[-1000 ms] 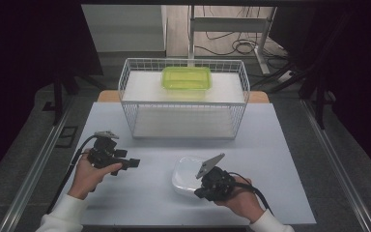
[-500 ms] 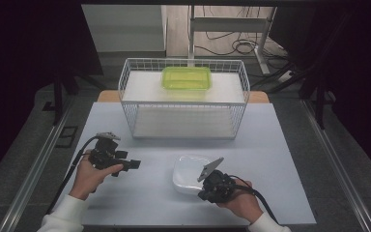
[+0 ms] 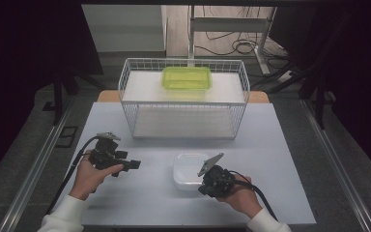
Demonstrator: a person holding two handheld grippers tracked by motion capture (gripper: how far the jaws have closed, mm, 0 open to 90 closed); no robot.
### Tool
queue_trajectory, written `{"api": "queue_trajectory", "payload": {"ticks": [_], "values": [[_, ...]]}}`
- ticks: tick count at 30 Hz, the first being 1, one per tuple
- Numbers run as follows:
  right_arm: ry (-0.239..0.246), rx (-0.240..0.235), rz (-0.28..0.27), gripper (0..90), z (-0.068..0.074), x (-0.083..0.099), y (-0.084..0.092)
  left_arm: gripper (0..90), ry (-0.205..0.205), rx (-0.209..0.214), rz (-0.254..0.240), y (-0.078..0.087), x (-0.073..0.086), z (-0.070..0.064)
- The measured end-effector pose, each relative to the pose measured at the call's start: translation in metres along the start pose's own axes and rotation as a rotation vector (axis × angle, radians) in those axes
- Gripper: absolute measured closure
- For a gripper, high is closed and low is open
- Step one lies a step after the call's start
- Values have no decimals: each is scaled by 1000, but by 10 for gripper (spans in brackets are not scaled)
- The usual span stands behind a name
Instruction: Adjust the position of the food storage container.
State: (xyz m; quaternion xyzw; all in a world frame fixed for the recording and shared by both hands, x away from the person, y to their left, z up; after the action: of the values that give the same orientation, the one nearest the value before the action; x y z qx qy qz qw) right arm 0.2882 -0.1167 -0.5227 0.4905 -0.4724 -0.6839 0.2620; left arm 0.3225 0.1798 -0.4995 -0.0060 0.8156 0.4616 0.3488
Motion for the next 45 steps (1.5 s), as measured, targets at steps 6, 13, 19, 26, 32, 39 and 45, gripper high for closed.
{"api": "queue_trajectory", "payload": {"ticks": [6,13,19,26,32,39,45], "values": [[-2,-5,-4,889,0,0,0,248,-1,-1,2,0,0,0],[-19,-13,-11,889,-3,1,-1,249,-2,1,6,-1,0,0],[-27,-44,-44,889,1,-2,5,248,0,3,3,0,0,0],[-51,-15,-134,886,1,-13,34,248,9,14,-11,1,-1,-2],[-170,55,-243,554,-17,-23,55,248,13,16,-28,1,-3,-5],[-300,92,-299,350,-38,-19,70,249,32,37,-62,-1,-8,-15],[-446,102,-322,287,-65,2,79,249,16,19,-55,-4,-8,-19]]}}
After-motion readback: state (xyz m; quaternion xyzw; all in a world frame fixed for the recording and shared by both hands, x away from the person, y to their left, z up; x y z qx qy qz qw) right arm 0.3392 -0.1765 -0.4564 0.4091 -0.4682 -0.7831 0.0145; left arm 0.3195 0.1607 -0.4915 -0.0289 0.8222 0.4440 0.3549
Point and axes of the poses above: each handheld gripper's, and its own axes: y roughly backward along the jaws, x roughly out of its underside, z roughly to its left, the point moved 6 cm from there along -y, roughly forward along the jaws, and after that the axes turned 1 degree about z, right-handed, at the moved point
